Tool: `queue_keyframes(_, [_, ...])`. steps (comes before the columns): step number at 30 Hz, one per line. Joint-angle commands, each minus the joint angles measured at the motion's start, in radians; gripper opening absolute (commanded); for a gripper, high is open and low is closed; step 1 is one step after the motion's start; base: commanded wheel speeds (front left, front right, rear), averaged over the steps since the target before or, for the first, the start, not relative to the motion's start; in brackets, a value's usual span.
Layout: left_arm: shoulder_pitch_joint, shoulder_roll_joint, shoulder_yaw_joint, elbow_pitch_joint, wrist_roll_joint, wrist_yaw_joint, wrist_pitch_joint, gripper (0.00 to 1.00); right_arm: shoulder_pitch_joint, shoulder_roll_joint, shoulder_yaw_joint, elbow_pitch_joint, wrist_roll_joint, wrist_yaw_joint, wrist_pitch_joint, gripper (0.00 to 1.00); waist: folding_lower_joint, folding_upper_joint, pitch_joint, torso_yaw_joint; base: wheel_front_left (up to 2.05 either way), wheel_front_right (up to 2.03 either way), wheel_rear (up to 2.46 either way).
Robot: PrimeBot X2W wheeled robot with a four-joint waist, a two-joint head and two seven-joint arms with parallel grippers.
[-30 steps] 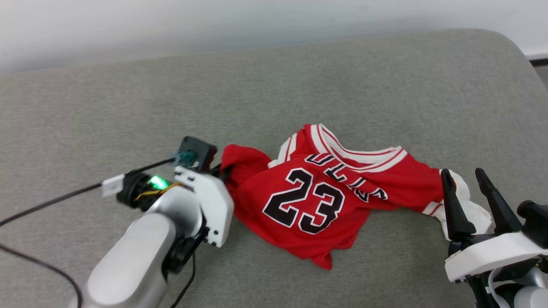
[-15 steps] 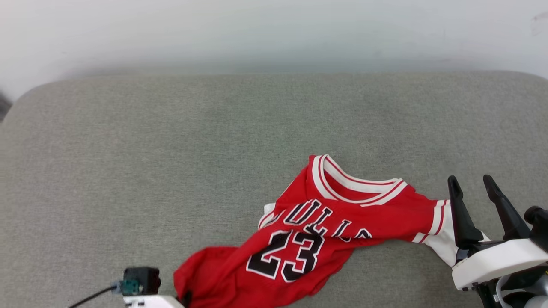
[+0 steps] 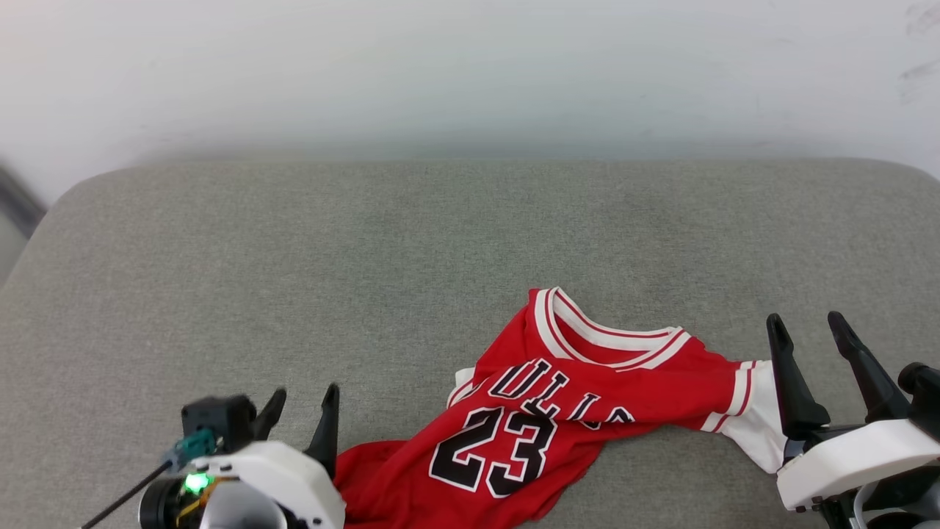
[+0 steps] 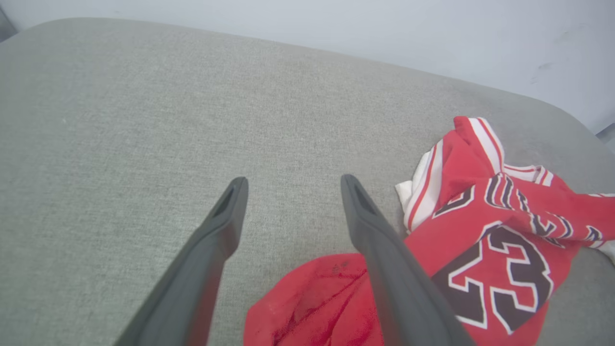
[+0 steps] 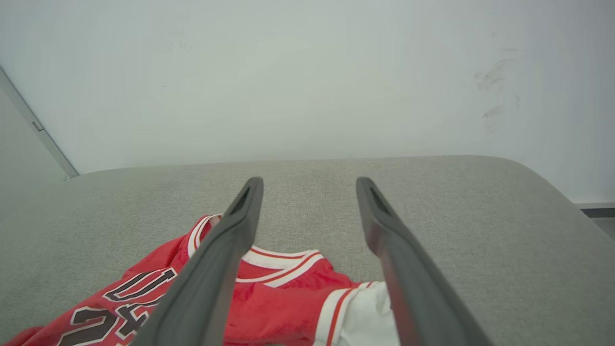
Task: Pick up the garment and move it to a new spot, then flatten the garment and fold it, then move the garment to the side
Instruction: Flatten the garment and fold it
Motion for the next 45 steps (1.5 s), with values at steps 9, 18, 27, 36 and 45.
queue_keyframes(9, [-0.231, -0.007, -0.065, 0.023, 0.014, -0.103, 0.087, 1.0, -0.018, 0.001, 0.0, -0.014, 0.006, -0.001, 0.007, 1.0, 0.0, -0.0001, 0.044, -0.048, 0.0, 0.0, 0.0])
queue_keyframes(18, [-0.416, -0.031, -0.183, 0.174, -0.012, -0.232, 0.292, 1.0, -0.057, 0.002, 0.01, 0.005, 0.028, -0.001, -0.014, 1.0, 0.0, -0.0001, 0.152, -0.117, 0.0, 0.0, 0.0])
queue_keyframes(27, [-0.467, -0.019, -0.289, 0.359, -0.002, -0.297, 0.475, 1.0, -0.088, 0.002, 0.012, 0.048, 0.041, -0.001, -0.045, 1.0, 0.0, -0.0001, 0.211, -0.141, 0.0, 0.0, 0.0])
queue_keyframes(36, [-0.49, -0.028, -0.293, 0.393, 0.027, -0.287, 0.409, 0.0, -0.094, 0.002, 0.013, 0.081, 0.053, -0.001, -0.06, 1.0, 0.0, -0.0001, 0.204, -0.131, 0.0, 0.0, 0.0])
queue_keyframes(45, [-0.437, 0.041, -0.168, 0.276, 0.035, -0.149, 0.252, 0.0, -0.08, 0.002, 0.004, 0.088, 0.049, -0.001, -0.05, 1.0, 0.0, -0.0001, 0.167, -0.078, 0.0, 0.0, 0.0])
